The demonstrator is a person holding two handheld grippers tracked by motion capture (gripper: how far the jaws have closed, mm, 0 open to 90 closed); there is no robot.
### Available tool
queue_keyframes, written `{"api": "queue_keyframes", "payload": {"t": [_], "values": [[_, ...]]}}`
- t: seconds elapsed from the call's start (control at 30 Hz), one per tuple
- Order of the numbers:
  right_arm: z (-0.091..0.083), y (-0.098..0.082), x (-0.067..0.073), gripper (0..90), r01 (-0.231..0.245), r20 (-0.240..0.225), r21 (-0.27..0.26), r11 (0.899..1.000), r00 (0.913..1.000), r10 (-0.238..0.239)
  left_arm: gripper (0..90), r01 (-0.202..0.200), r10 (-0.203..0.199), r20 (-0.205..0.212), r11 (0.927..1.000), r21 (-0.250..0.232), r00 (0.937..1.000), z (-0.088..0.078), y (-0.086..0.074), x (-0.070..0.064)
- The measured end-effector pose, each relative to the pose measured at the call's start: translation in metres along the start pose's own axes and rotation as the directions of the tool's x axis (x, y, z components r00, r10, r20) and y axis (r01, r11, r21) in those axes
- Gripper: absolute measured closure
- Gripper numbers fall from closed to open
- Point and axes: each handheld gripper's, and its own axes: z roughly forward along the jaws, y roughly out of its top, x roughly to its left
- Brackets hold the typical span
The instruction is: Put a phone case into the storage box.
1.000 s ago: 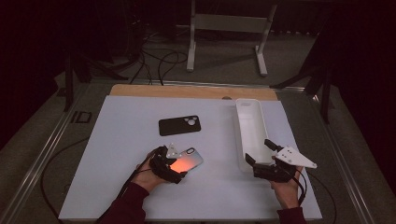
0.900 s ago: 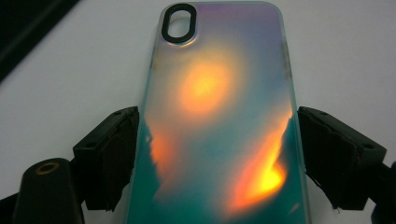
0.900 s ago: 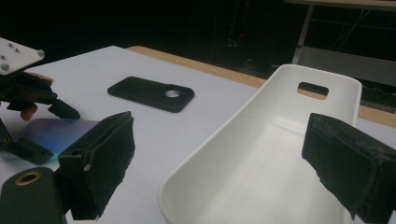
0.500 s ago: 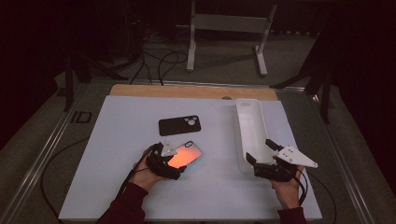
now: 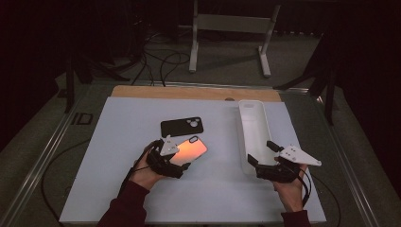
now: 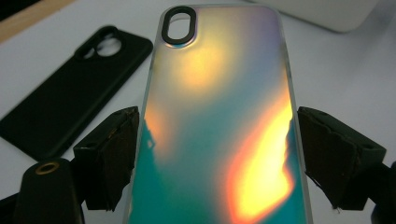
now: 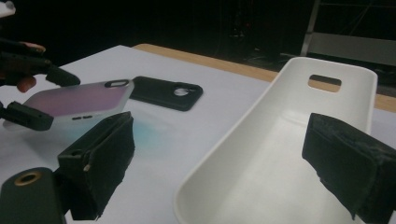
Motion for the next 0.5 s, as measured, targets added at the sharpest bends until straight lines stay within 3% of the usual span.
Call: {"api": "queue_keyframes", "payload": {"t": [0.23,0.5], "values": [[0.001,0.000,-0.001,8.8,-0.022,-0.012,-0.002,1.000,0.9997,0.022,16.9,-0.032,0.032,0.004,0.9992,-0.024,0.9995,0.001,0.017,-0.004],[0.001,0.001,-0.004,8.7,-0.079,-0.024,-0.001,0.997,0.9966,0.079,16.9,-0.057,0.058,0.016,0.9972,-0.048,0.9982,0.009,0.031,-0.011]]}}
